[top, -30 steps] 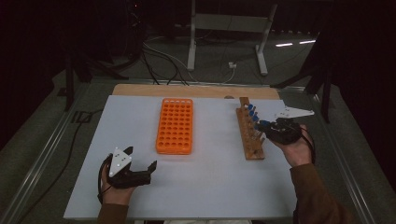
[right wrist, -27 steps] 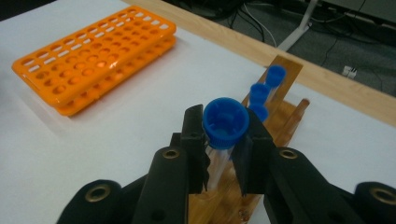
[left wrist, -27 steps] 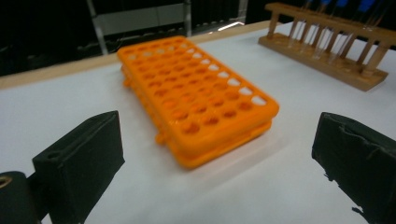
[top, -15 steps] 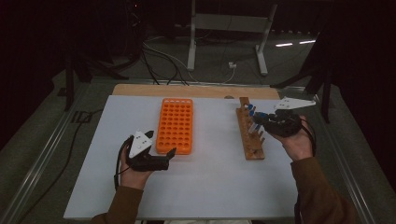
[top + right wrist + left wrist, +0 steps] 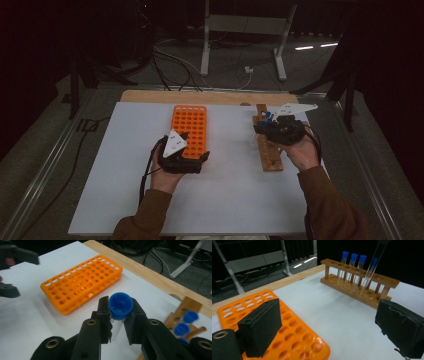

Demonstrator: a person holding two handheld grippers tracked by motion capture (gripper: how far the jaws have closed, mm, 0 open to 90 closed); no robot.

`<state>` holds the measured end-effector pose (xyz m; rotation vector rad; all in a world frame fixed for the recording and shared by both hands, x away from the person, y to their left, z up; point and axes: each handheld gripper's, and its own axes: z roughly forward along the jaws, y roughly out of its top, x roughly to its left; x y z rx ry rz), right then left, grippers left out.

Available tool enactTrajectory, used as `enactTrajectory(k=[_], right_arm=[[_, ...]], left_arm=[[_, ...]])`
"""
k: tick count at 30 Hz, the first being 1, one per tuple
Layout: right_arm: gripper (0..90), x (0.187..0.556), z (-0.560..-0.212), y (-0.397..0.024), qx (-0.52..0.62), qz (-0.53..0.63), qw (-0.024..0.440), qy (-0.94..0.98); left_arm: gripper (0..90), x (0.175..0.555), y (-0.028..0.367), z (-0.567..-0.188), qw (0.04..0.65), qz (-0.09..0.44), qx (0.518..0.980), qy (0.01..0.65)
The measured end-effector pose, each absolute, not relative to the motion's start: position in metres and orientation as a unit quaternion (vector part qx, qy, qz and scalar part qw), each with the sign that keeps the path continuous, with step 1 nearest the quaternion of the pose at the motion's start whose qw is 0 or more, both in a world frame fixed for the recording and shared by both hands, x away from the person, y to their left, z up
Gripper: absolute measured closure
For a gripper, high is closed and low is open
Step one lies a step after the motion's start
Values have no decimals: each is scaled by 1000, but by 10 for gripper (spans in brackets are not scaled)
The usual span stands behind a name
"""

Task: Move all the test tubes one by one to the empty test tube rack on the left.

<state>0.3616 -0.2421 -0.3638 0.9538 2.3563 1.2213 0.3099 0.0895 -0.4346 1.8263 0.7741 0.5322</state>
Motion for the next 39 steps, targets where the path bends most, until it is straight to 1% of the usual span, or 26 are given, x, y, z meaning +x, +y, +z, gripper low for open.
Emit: enactTrajectory(k=[6, 7, 9, 10, 11, 14, 15, 16, 17, 18, 25, 27, 28, 31, 33, 34, 35, 36, 37, 39], right_arm=[[764, 364, -364, -228, 324, 429, 148, 830], [764, 365, -365, -223, 322, 429, 146, 831], [764, 365, -365, -220, 319, 429, 144, 833], [764, 366, -365, -215, 317, 431, 140, 833], [764, 366, -365, -215, 317, 431, 140, 833], [764, 366, -366, -204, 308, 432, 133, 837], [764, 366, -366, -204, 308, 432, 133, 837], [764, 366, -368, -198, 305, 434, 128, 838], [764, 366, -368, -198, 305, 434, 128, 838], [764, 365, -370, -192, 300, 435, 122, 840], [764, 364, -372, -179, 290, 438, 111, 844], [764, 364, -372, -178, 289, 439, 107, 844], [764, 364, -372, -178, 289, 439, 107, 844], [764, 364, -373, -175, 286, 441, 101, 845], [764, 364, -373, -175, 284, 443, 100, 845], [764, 363, -374, -174, 283, 443, 97, 845], [764, 363, -374, -174, 282, 445, 94, 845], [764, 363, -374, -174, 282, 445, 94, 845], [764, 363, -374, -174, 279, 445, 92, 846], [764, 363, -374, -174, 278, 445, 92, 846]], left_arm=[[105, 321, 75, -437, 535, 205, 757, 313], [129, 323, 72, -437, 536, 202, 758, 312], [140, 325, 67, -438, 543, 194, 756, 309], [167, 326, 64, -438, 545, 191, 757, 306], [167, 327, 60, -438, 545, 190, 759, 301], [219, 328, 51, -438, 548, 181, 763, 291], [219, 328, 47, -438, 549, 179, 763, 290], [257, 329, 45, -438, 548, 180, 764, 290], [257, 329, 42, -439, 547, 181, 764, 290], [306, 331, 37, -439, 545, 182, 766, 288], [512, 333, 25, -441, 545, 182, 770, 277], [549, 333, 23, -441, 545, 182, 771, 274], [549, 333, 22, -441, 544, 183, 772, 272], [626, 333, 18, -441, 541, 187, 774, 270], [641, 333, 17, -441, 541, 189, 774, 268], [684, 333, 16, -442, 541, 193, 775, 263], [707, 333, 16, -442, 541, 193, 775, 263], [707, 332, 15, -442, 540, 195, 776, 261], [764, 332, 15, -442, 539, 197, 777, 259], [778, 333, 15, -443, 538, 198, 778, 257]])
